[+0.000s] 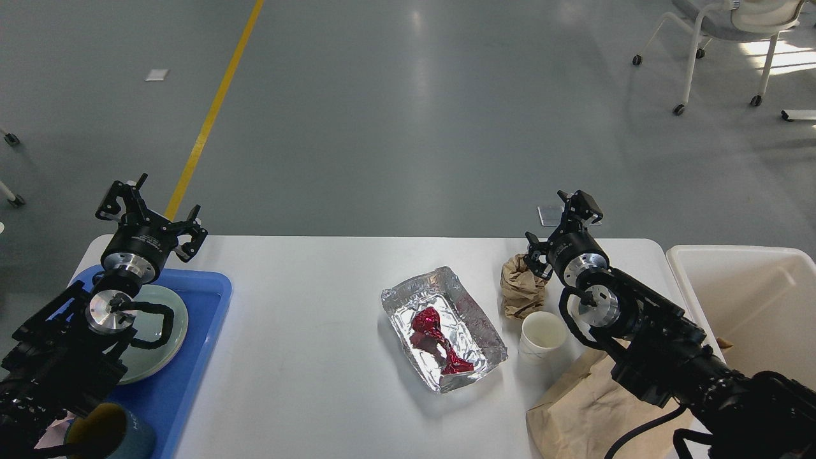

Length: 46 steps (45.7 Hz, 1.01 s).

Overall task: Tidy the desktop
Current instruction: 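Move the right gripper toward the paper cup beside the crumpled paper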

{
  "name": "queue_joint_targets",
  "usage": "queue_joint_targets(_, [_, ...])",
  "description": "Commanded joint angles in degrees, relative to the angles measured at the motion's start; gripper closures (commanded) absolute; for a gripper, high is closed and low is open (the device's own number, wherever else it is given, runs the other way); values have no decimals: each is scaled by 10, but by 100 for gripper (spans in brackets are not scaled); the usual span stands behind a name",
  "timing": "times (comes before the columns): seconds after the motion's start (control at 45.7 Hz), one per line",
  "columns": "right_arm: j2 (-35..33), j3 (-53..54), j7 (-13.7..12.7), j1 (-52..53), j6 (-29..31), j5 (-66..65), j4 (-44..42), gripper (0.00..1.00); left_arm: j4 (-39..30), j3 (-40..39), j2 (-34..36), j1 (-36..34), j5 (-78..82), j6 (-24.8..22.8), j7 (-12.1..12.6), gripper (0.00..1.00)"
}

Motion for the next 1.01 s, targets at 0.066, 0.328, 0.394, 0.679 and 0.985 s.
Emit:
queue_joint_targets(0.066, [0,1,-1,0,-1,0,0,0,0,0,-1,0,0,0,0,3])
queue_joint_targets(0.328, [-5,2,-5,1,3,1,3,0,0,0,-1,0,-1,0,0,3])
queue_joint_targets(0.394, [-9,3,-5,2,3,1,4,0,0,0,-1,1,0,0,0,3])
queue_joint_targets(0.679, [-21,2,-5,-2,3,1,1,0,0,0,-1,1,-1,0,0,3])
queue_joint_targets(0.985, [-23,3,-5,-6,3,1,-3,0,0,-1,-1,0,0,0,0,3])
